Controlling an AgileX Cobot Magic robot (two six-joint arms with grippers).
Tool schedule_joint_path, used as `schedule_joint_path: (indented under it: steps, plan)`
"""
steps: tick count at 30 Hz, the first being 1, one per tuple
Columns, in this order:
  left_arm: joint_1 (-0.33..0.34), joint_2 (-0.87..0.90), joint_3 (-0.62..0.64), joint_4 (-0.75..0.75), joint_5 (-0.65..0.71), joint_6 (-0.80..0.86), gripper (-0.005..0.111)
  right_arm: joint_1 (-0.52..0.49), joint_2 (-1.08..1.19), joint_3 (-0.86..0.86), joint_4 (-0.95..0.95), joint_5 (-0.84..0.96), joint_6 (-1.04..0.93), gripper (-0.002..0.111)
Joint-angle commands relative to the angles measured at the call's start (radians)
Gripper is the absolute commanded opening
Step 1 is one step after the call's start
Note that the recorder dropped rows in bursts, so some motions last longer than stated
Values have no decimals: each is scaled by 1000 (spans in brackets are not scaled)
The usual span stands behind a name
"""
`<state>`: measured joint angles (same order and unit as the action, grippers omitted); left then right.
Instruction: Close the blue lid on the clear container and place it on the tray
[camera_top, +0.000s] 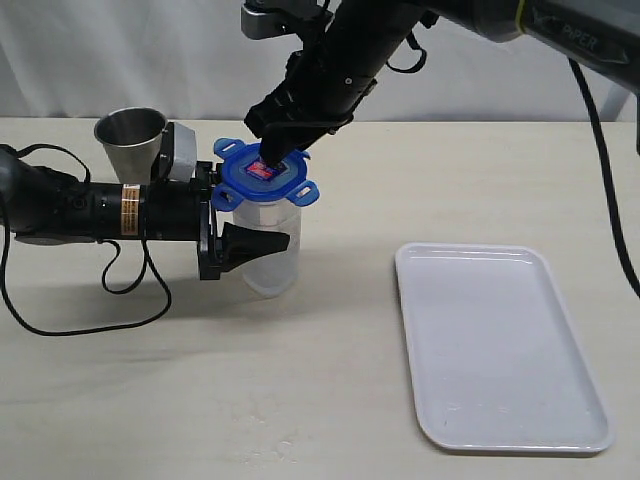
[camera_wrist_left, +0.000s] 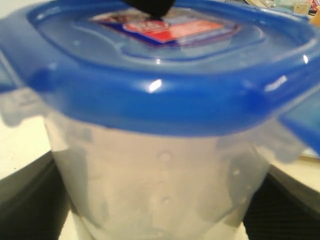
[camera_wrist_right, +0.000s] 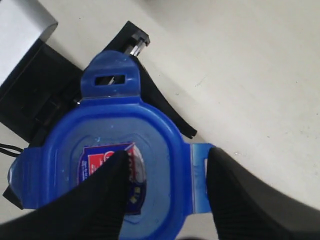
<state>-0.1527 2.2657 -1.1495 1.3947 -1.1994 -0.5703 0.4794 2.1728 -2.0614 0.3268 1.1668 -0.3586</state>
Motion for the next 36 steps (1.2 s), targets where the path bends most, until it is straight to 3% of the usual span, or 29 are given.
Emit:
schedule_joint_path:
  steps: [1, 22, 26, 36]
  plan:
    - [1, 9, 10, 47, 94, 2, 0, -26, 34, 11, -41, 54, -2, 47]
    - [1, 9, 8, 51, 92, 2, 0, -38, 118, 21, 105, 54, -61, 46]
    - [3, 9, 8, 51, 94, 2, 0, -38, 118, 63, 108, 54, -71, 40]
    - [3, 9, 8, 51, 94, 2, 0, -38, 118, 139, 184, 54, -138, 41]
